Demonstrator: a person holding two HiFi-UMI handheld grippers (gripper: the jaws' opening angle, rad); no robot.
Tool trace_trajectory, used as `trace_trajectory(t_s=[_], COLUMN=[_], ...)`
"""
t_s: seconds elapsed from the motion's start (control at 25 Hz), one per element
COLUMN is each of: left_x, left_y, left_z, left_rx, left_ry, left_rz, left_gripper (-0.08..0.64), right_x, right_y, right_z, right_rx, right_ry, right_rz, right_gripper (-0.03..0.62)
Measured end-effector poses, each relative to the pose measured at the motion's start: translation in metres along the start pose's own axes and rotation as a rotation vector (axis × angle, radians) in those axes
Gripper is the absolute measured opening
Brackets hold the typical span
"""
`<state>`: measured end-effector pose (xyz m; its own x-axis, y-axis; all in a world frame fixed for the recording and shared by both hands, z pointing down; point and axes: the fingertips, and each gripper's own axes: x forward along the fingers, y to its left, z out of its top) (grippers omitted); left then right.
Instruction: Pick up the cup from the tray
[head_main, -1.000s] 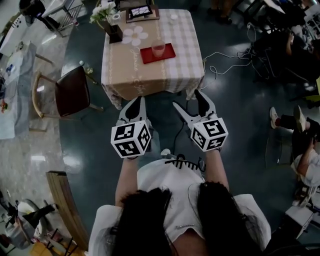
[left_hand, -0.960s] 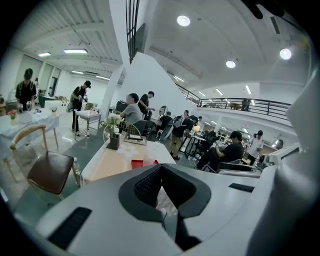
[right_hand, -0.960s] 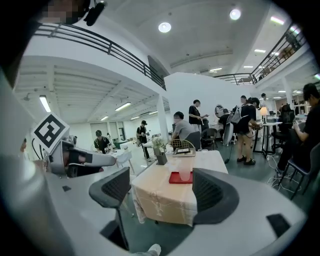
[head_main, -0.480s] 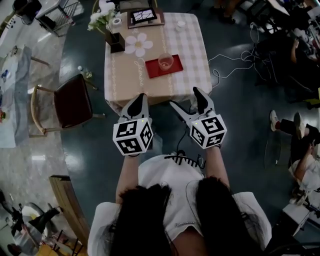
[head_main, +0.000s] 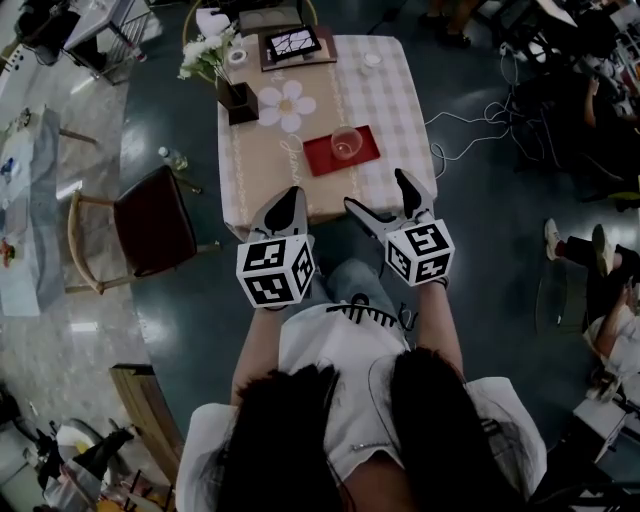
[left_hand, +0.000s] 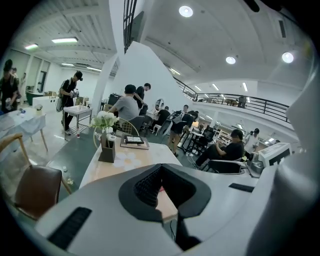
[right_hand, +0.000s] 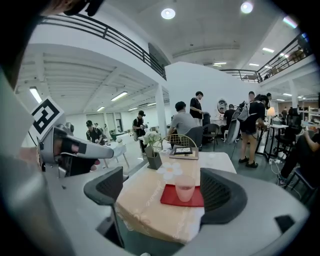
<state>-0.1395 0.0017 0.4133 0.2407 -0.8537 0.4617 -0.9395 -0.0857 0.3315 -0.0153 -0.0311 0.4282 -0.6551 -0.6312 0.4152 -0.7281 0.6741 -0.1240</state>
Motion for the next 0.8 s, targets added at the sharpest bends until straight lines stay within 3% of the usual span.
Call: trace_trajectory(t_s=[0.2, 0.36, 0.56, 0.8], left_x=[0.014, 0.029, 0.049, 0.082], left_y=[0.014, 0.021, 0.037, 0.05], left_z=[0.004, 0.009, 0.018, 0.024], left_rx=[-0.005, 0.0, 0.016, -0.016], left_ry=[0.017, 0.02, 0.028, 0.035], left_rz=[0.001, 0.012, 0.056, 0.11], left_gripper=[0.006, 0.006, 0.006, 0.006], right_x=[0.022, 0.045, 0.082, 0.122], right_y=[-0.006, -0.02, -0.036, -0.058], right_z=[0.005, -0.001, -0.012, -0.029], right_rx=[0.002, -0.045, -0.071, -0.105], right_ry=[-0.024, 0.018, 0.07, 0.118], right_rz=[-0.01, -0.044, -0.033, -0.018], right_gripper=[0.46, 0.46, 0.46, 0.46])
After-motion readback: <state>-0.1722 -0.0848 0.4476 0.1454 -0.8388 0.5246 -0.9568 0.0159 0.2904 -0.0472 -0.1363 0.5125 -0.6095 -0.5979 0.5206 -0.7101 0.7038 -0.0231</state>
